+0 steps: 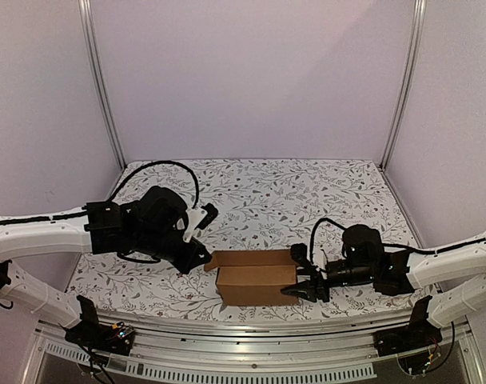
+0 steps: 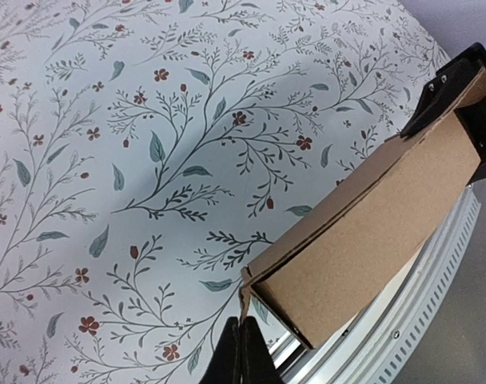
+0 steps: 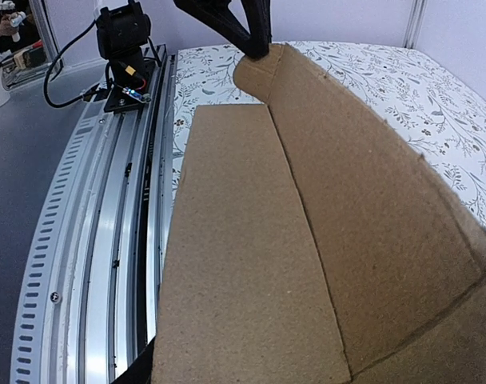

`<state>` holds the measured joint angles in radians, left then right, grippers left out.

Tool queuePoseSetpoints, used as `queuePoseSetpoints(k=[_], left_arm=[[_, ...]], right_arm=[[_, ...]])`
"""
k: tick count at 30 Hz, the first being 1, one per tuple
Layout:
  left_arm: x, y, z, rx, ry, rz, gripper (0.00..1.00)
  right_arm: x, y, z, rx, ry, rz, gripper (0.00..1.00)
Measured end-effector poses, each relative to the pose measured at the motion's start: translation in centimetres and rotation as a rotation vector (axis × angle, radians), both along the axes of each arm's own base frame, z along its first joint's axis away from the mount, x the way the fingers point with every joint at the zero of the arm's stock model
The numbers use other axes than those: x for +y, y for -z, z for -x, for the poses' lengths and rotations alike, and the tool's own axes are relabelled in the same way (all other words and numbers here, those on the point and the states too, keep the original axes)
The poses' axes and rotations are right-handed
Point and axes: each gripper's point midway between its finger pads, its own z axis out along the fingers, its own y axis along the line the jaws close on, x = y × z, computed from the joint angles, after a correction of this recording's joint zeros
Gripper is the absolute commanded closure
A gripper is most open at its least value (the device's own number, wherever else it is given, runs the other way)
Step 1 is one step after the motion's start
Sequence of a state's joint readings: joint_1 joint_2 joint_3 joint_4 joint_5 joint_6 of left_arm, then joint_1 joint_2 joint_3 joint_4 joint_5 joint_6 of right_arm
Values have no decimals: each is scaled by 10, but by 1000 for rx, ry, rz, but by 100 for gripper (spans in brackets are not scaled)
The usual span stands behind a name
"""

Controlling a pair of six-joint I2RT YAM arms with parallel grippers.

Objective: Fold the paper box

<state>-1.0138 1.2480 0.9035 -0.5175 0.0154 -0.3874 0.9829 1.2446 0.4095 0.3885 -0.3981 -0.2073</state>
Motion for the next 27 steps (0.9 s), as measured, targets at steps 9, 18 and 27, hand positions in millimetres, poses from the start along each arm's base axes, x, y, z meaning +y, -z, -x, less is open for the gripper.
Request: queuePoseSetpoints(k=[9, 18, 27], left_arm=[[-2, 2, -4, 4, -16, -2, 100], [2, 22, -17, 33, -106, -43, 100], [-3, 23, -29, 39, -162, -4, 100]], right_arm=[[8, 1, -9, -69, 51, 30, 70], [18, 17, -19, -135, 122, 60, 70], [21, 25, -33, -185, 199, 30, 70]])
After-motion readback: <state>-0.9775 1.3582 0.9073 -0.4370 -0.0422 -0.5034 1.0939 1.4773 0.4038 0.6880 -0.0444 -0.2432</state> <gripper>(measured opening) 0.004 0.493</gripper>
